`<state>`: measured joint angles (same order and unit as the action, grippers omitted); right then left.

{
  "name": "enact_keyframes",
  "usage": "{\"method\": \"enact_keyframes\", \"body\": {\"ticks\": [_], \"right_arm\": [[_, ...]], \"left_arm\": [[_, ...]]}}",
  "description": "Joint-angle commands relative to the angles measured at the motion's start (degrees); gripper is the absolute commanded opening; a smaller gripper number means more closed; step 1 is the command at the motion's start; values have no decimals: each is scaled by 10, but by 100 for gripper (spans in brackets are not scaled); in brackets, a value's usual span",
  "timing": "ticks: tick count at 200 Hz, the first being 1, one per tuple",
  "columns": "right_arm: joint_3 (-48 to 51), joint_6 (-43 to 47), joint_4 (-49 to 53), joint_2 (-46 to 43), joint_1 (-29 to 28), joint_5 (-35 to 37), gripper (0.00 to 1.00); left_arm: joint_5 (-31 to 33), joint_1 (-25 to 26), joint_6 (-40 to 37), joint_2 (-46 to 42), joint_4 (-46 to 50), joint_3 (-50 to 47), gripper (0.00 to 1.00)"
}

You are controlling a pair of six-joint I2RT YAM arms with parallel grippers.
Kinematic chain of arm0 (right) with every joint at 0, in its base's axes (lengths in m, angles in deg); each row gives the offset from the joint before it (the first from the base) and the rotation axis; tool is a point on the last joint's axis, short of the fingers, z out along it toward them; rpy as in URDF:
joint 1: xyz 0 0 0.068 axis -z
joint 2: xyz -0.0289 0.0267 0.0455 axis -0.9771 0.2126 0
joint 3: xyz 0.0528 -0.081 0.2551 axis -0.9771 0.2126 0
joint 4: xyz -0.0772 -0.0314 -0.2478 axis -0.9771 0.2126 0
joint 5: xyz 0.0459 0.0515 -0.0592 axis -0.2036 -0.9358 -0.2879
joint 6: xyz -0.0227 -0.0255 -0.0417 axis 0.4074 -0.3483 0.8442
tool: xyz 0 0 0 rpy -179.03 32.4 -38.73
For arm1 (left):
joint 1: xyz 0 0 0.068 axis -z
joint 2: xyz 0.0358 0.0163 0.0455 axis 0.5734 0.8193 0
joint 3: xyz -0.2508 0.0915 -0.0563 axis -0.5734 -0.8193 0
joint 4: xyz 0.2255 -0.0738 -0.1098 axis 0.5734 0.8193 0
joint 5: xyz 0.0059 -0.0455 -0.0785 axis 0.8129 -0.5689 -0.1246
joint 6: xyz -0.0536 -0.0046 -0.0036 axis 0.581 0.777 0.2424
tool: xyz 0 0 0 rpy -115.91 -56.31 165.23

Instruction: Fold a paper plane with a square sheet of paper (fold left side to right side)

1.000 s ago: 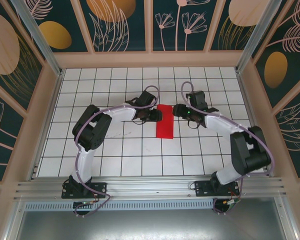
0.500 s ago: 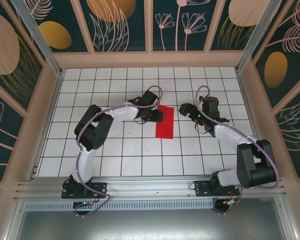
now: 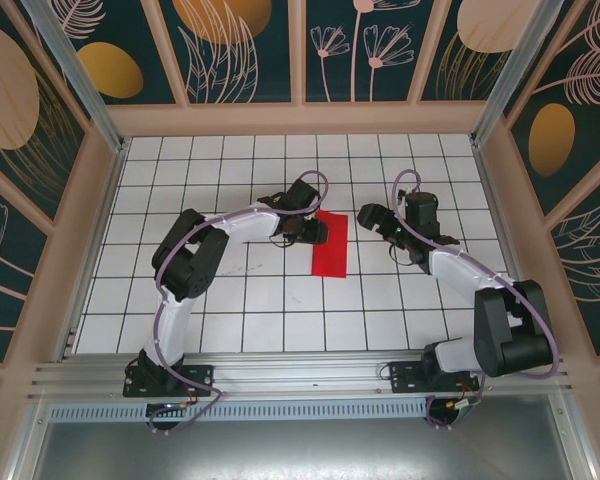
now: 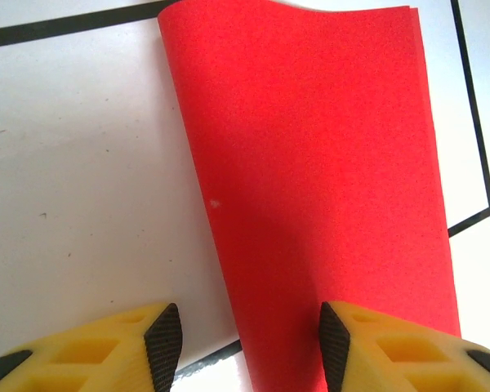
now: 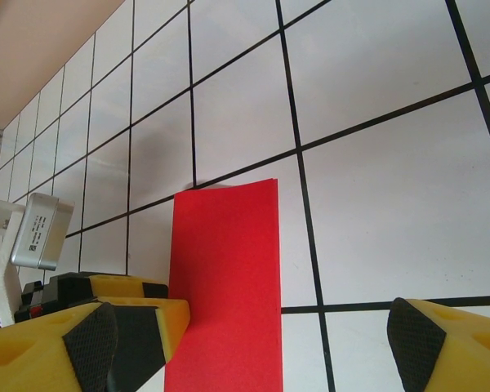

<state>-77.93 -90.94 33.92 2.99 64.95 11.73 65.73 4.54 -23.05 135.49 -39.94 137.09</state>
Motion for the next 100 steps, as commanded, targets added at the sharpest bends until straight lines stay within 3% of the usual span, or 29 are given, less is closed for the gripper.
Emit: {"method": "enact_keyframes", "body": {"ticks": [1,100], "right_arm": [[6,-2,-15,-8,4,-10,89],[9,0,-13,-4,3,-15,89]], "left_arm": [[-12,13,-10,48,4,-2,53],[-13,17,-9,56,5,4,53]]}}
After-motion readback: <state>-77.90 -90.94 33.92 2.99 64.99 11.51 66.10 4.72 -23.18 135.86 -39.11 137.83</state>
